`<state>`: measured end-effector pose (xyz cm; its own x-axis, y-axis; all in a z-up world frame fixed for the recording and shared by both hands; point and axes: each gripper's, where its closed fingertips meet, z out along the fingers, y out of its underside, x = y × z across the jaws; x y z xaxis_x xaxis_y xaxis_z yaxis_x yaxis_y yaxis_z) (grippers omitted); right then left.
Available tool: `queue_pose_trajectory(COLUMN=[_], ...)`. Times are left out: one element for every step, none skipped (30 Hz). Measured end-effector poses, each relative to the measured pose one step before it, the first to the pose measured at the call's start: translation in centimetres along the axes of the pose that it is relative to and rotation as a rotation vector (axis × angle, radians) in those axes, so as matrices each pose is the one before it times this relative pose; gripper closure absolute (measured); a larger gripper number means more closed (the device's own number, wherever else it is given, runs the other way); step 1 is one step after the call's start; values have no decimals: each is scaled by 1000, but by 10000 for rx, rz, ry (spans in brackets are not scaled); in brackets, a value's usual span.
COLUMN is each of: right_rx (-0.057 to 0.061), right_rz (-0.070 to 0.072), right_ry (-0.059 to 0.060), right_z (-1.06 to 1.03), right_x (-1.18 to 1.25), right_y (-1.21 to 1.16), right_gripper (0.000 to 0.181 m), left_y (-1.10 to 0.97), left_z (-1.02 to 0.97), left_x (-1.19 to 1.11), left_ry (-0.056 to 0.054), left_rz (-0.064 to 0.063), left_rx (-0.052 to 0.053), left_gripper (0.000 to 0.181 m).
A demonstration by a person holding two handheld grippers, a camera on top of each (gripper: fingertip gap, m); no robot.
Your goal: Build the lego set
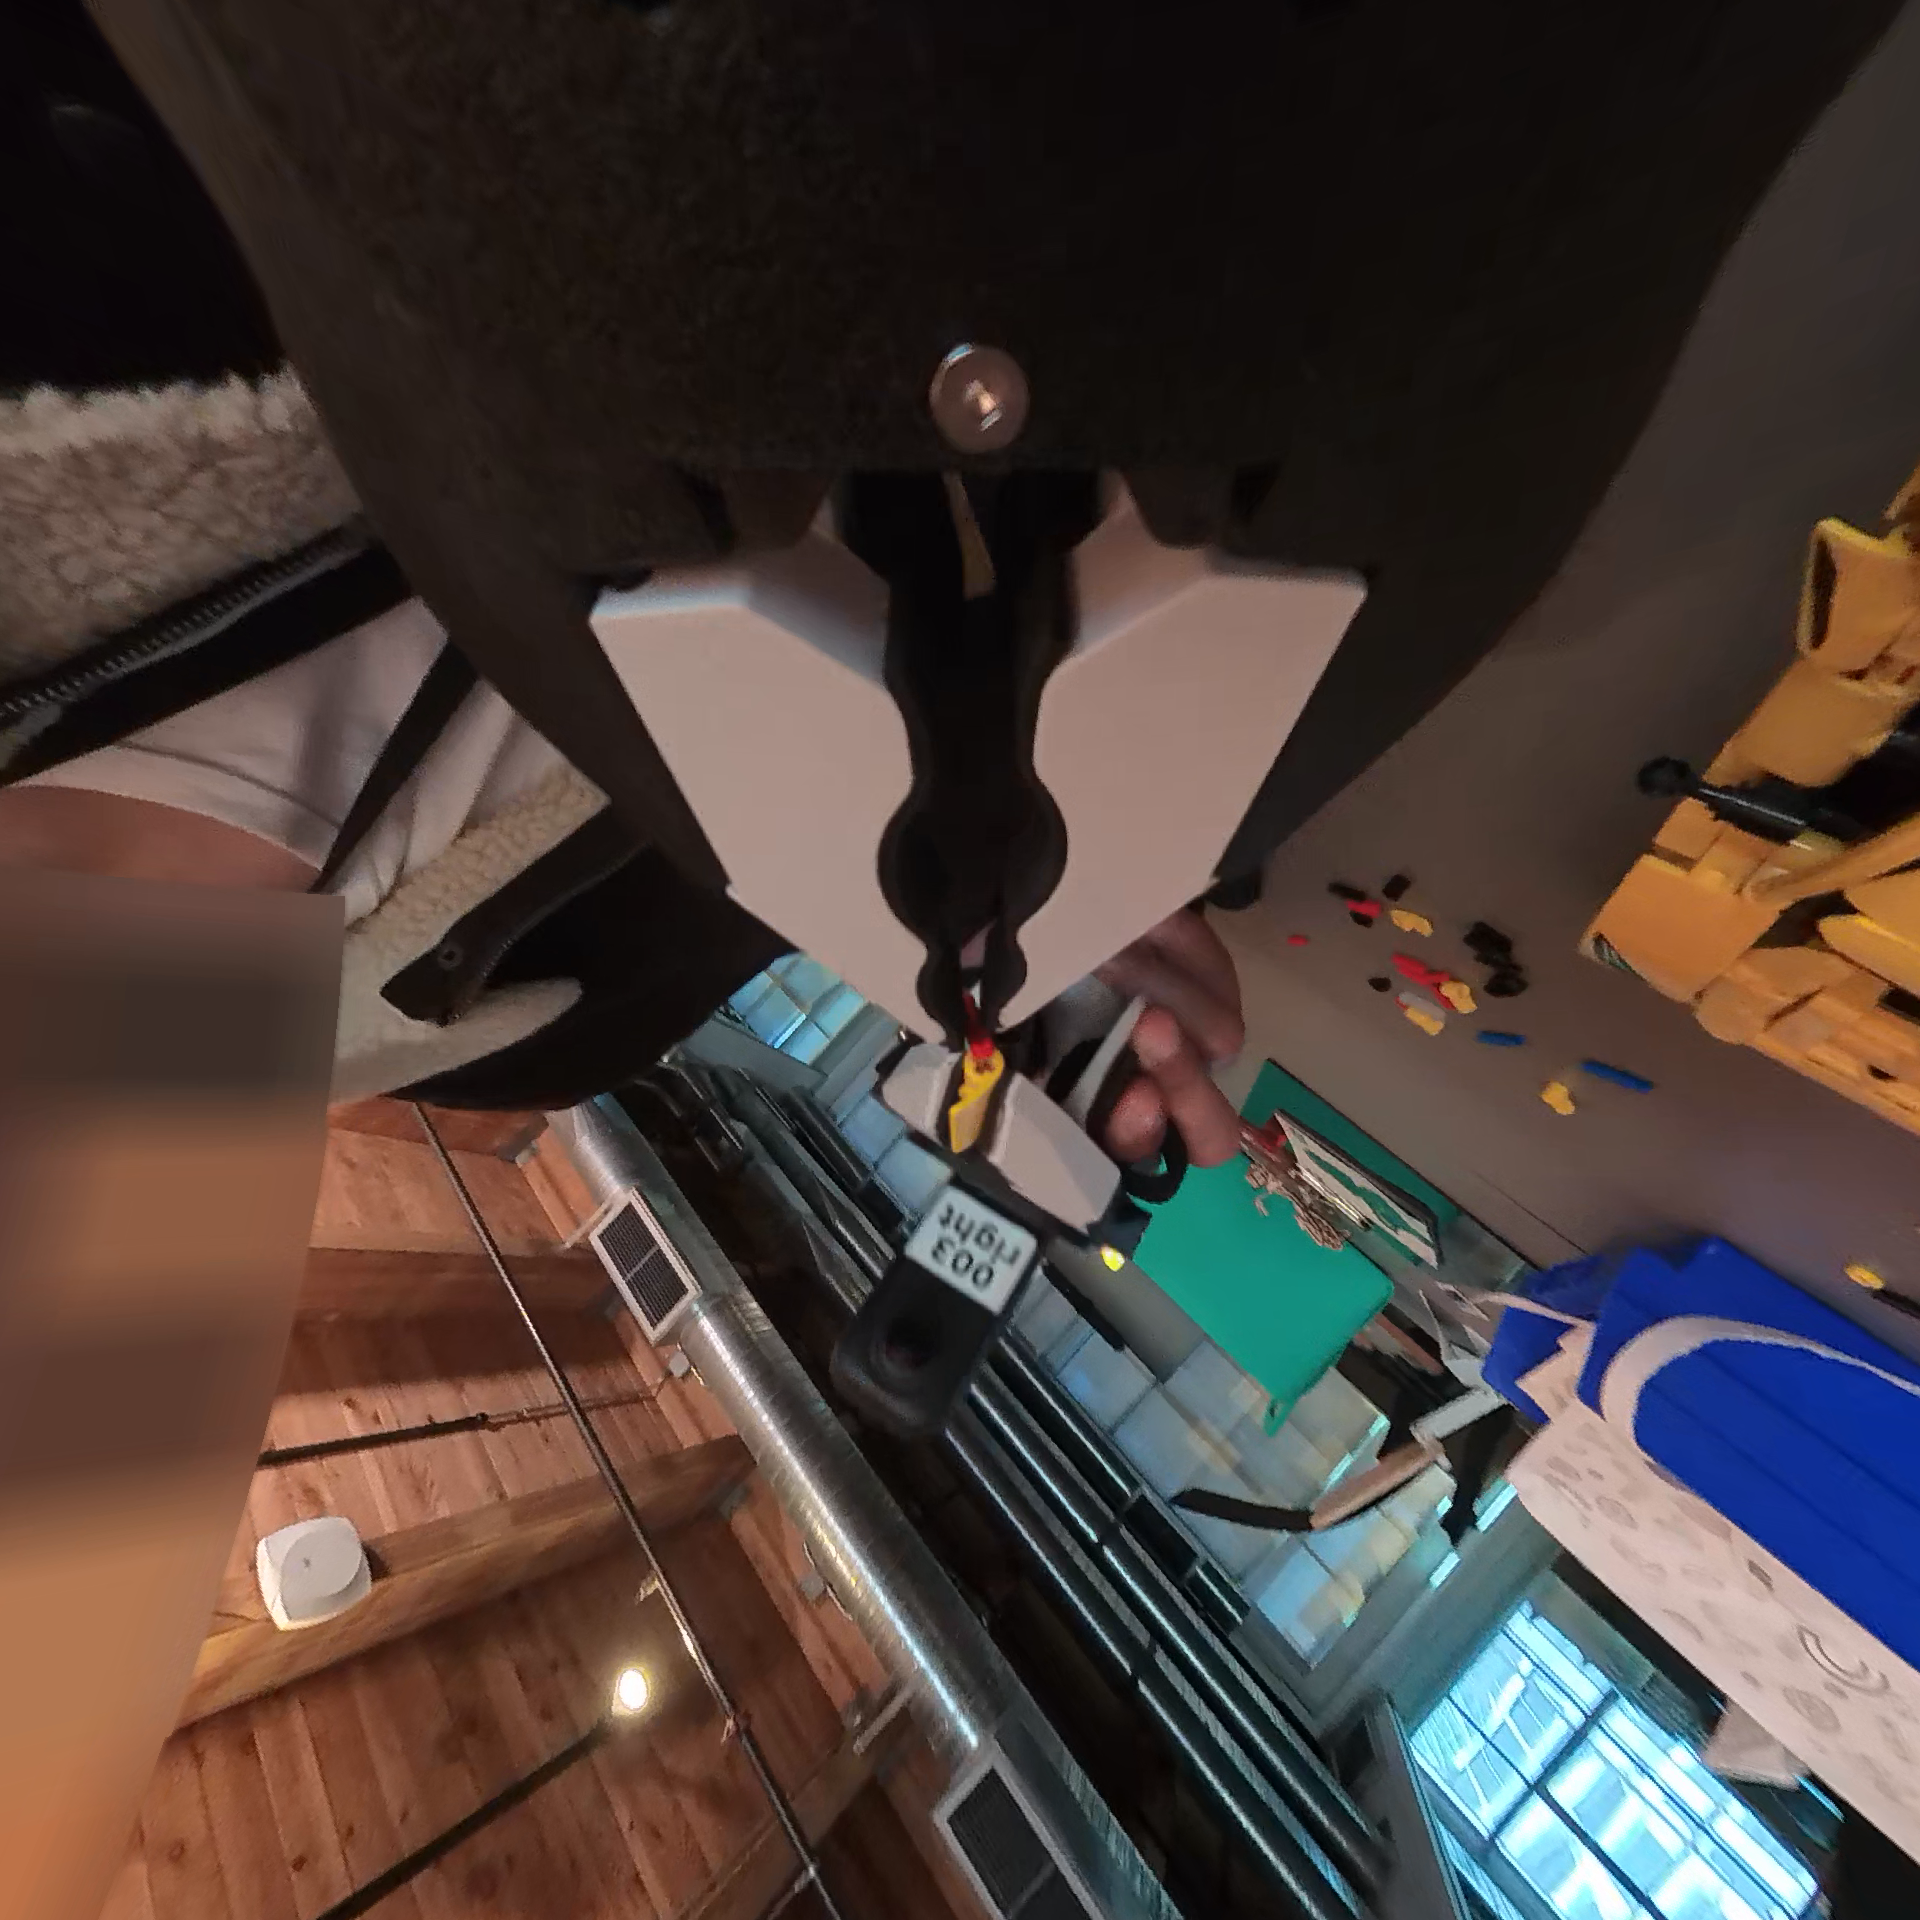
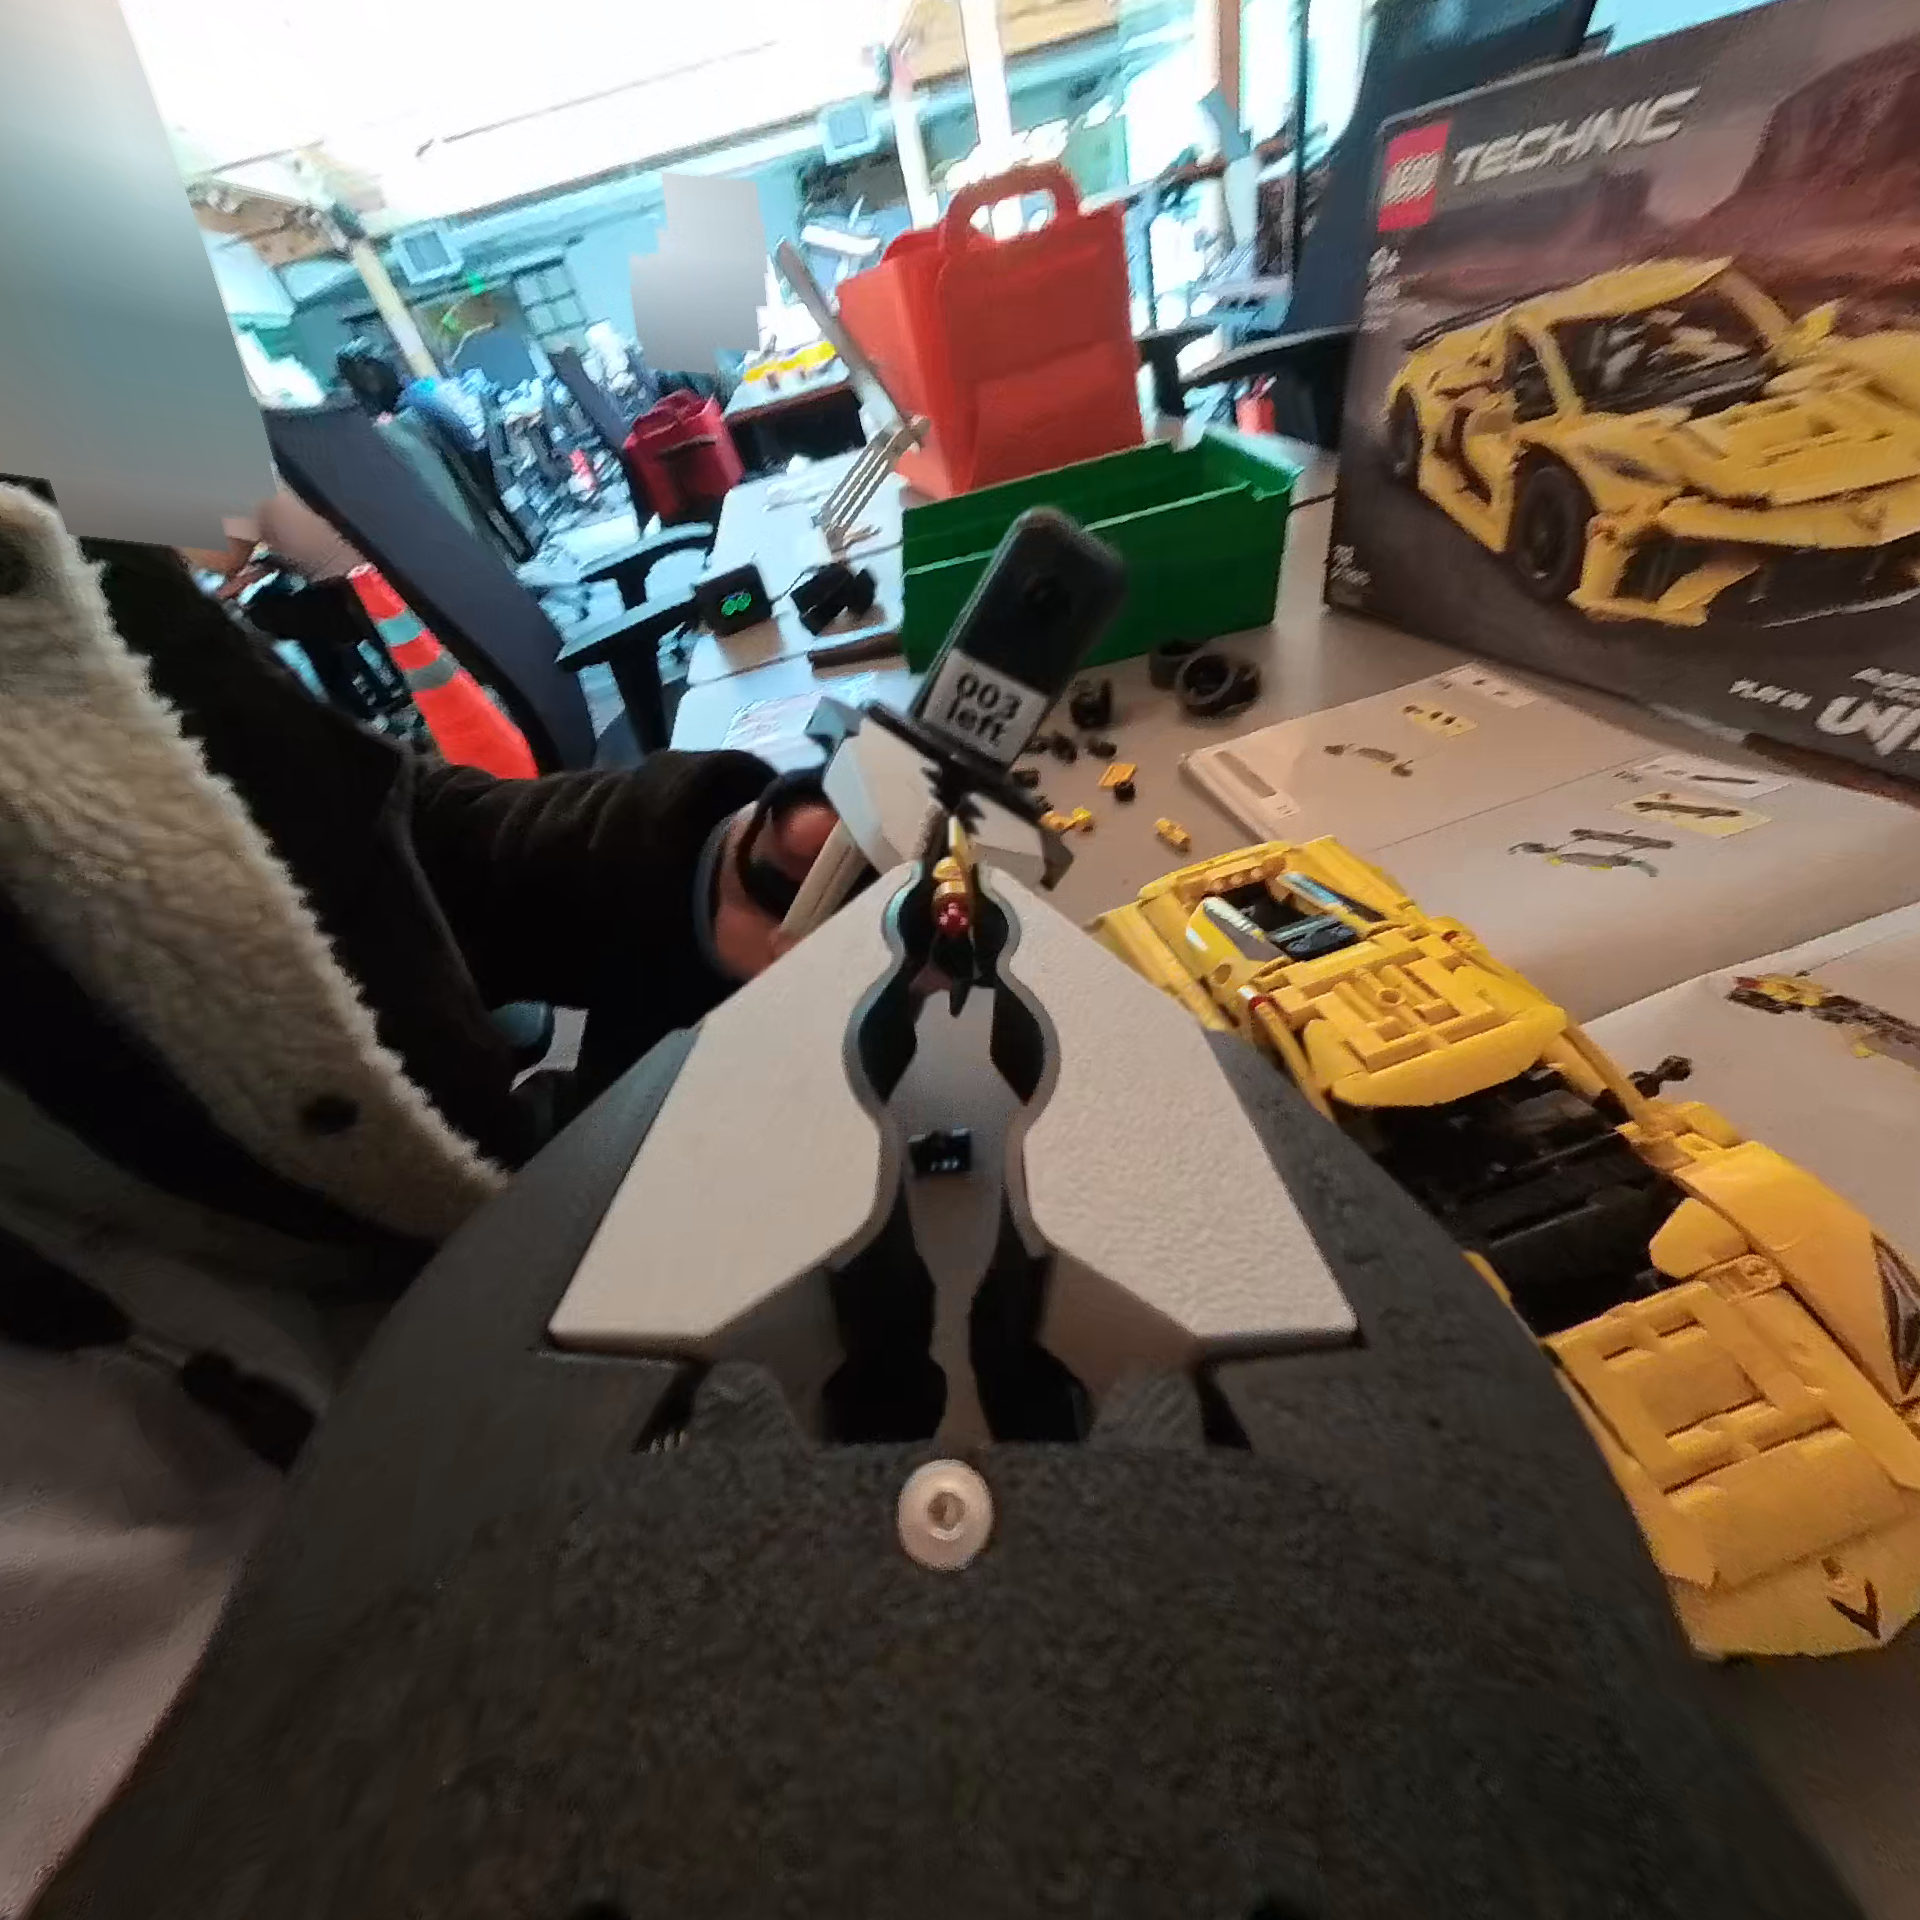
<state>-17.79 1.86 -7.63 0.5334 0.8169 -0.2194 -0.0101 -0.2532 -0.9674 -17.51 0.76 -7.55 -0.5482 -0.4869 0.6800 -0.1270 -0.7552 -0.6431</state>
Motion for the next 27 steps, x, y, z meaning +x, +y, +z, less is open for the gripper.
queue_pose_trajectory(right_rx=[-313,-307,-358,-302,-327,-314,-326,-306,-186,-205,-206,-131,-111,-155,-122,-1,-62,-77,-71,96,361,507,399,761,962,882,918], right_rz=[-20,-28,21,-34,-30,-14,37,90,136,160,127,130,131,198,55,-4,139,202,179,-2,-191,-222,-164,16,262,494,609], right_ry=[-231,-234,-350,-302,-283,-214,-218,-280,-266,-270,-297,-281,-291,-321,-122,35,-69,-223,-232,-38,206,308,350,468,236,-60,232], right_z=[-148,-139,-142,-131,-99,-51,-34,-3,4,23,41,33,37,80,24,-46,-24,47,60,-45,-262,-325,-228,-242,-243,-102,36], right_x=[-179,-192,-336,-332,-316,-223,-180,-238,-184,-151,-229,-227,-258,-292,-69,95,13,-164,-139,70,368,542,718,1022,782,423,877], right_y=[302,263,268,195,206,181,203,182,34,107,146,63,84,197,151,35,142,210,227,-22,-458,-656,-460,-880,-1026,-828,-739], right_gripper=[176,176,176,175,175,176,176,176,175,175,175,175,175,175,175,175,175,175,175,175,175,175,175,175,175,175,175], left_y=[351,368,390,355,303,255,254,205,123,167,199,148,200,252,123,29,148,275,206,-126,-580,-913,-970,-903,-955,-1036,-904], left_z=[106,147,167,181,161,133,104,96,74,76,97,100,128,118,61,21,67,109,107,-14,-208,-389,-498,-590,-632,-586,-486], left_x=[-29,26,96,127,85,52,36,106,107,97,122,157,170,105,-20,-104,-23,63,40,-97,-263,-257,-320,-530,-517,-332,-402], left_ry=[44,55,93,89,52,7,-10,25,27,19,53,70,78,33,-81,-139,-86,-43,-79,-163,-217,-164,-214,-429,-477,-368,-375], left_rz=[-51,-25,-29,-6,35,70,102,95,93,88,66,58,64,89,142,164,163,186,194,136,32,-36,34,236,357,326,282], left_rx=[-205,-196,-206,-179,-169,-153,-155,-139,-91,-111,-123,-89,-120,-156,-72,-19,-107,-179,-128,75,338,497,470,404,449,526,460], left_gripper=[179,180,180,180,180,180,180,180,180,180,180,180,180,180,180,181,181,181,181,181,181,180,180,180,180,179,180])
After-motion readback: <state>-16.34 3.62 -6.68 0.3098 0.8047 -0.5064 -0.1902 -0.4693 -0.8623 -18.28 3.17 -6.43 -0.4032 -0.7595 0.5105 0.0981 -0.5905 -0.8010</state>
